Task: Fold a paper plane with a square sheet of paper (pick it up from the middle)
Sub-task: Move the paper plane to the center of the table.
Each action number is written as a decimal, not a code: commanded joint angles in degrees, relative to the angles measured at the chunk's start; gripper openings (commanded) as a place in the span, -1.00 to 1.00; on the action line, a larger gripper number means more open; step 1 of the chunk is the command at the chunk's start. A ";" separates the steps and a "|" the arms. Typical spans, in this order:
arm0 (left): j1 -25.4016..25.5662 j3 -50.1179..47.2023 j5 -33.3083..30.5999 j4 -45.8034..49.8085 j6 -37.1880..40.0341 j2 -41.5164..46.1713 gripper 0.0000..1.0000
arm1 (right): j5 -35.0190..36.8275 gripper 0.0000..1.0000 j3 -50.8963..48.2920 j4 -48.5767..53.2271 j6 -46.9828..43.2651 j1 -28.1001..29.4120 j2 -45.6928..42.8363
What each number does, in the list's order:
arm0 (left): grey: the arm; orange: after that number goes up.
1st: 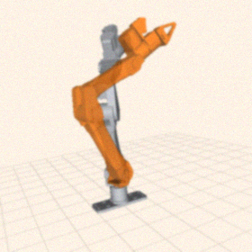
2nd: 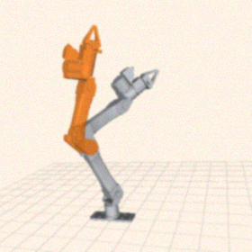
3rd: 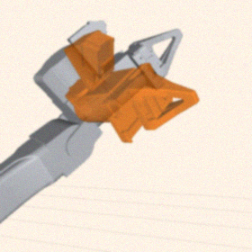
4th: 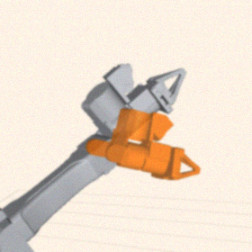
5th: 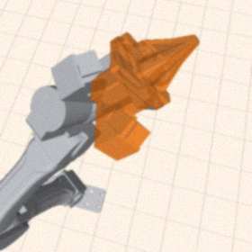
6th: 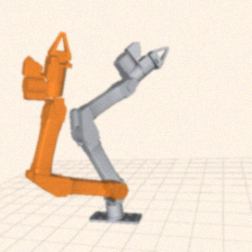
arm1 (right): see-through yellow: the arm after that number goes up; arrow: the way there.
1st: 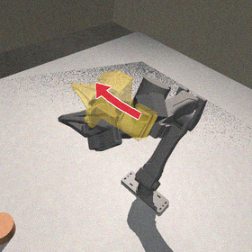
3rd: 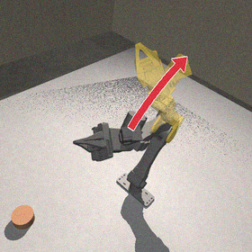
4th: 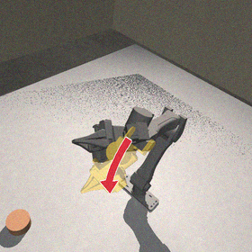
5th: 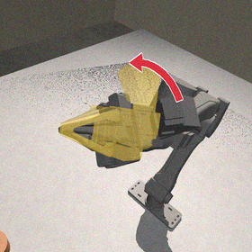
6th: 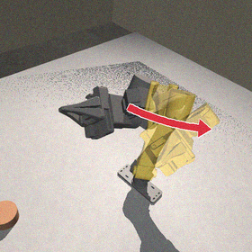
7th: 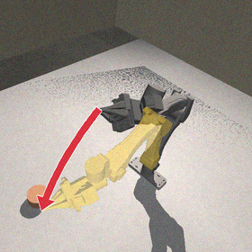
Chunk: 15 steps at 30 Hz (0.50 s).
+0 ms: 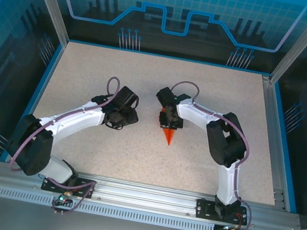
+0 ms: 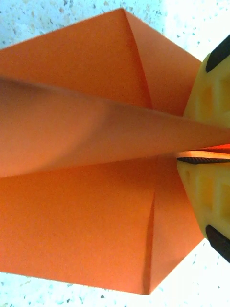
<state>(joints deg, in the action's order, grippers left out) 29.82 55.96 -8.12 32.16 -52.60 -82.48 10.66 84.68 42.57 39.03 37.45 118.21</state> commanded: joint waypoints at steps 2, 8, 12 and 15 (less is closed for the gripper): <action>-0.38 -0.55 0.36 -0.43 0.10 -0.25 -0.03 | 0.05 -0.57 -1.21 -0.15 1.45 -0.64 1.46; -0.47 -0.56 0.21 -0.52 0.65 -0.13 0.00 | -0.78 -0.50 -2.20 -0.20 3.86 -0.80 3.89; -0.62 -0.81 0.30 -0.57 0.60 -0.13 0.00 | -2.34 -0.41 -2.81 -1.21 5.50 -0.90 5.05; -0.63 -0.95 0.20 -0.54 0.65 -0.01 0.00 | -3.20 -0.37 -2.45 -1.37 6.56 -0.67 4.84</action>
<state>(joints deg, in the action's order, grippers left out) 29.71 55.96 -8.12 31.42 -52.56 -82.50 9.45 84.20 41.76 43.11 37.08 118.85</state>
